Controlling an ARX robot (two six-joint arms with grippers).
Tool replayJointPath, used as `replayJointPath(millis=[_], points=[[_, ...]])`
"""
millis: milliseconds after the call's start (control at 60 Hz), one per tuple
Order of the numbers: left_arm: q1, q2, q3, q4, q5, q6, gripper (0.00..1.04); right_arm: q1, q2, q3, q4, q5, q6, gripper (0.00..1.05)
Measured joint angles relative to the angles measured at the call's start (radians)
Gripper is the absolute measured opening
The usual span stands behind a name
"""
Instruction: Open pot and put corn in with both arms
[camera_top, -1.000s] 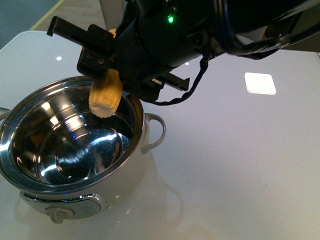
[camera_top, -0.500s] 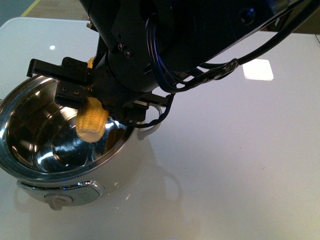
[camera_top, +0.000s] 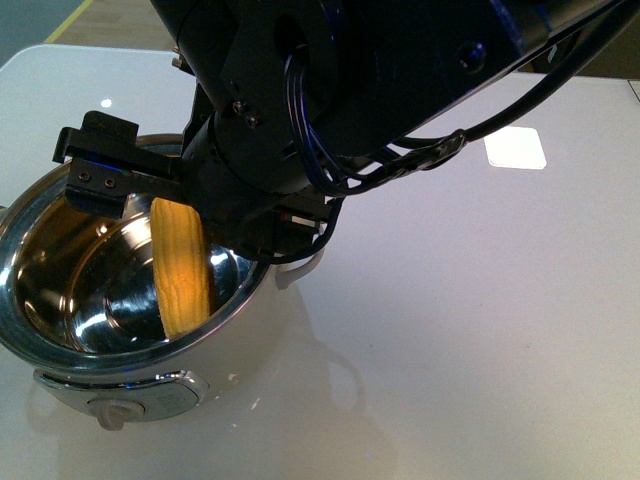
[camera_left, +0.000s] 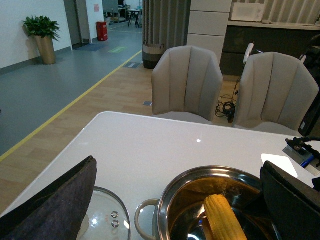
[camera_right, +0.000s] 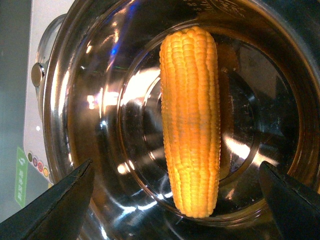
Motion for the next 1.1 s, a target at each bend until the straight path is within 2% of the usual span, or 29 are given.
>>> replayJointPath(millis=[250,533,683,850,1000,1100], points=[[0.000,0.000,0.000,0.000,0.000,0.000,0.98,-0.067,-0.077,-0.093,0.074,-0.013,0.043,0.96],[0.000,0.000,0.000,0.000,0.000,0.000,0.98,-0.267,-0.356,-0.283,0.130,0.010,0.036,0.96],[0.000,0.000,0.000,0.000,0.000,0.000,0.98,-0.371,-0.488,-0.391,0.122,0.072,-0.065,0.96],[0.000,0.000,0.000,0.000,0.000,0.000,0.98,-0.508,-0.725,-0.578,0.125,0.132,-0.268,0.96],[0.000,0.000,0.000,0.000,0.000,0.000,0.98,-0.557,-0.911,-0.710,0.116,0.174,-0.359,0.96],[0.000,0.000,0.000,0.000,0.000,0.000,0.98,-0.558,-1.014,-0.781,0.097,0.208,-0.390,0.96]])
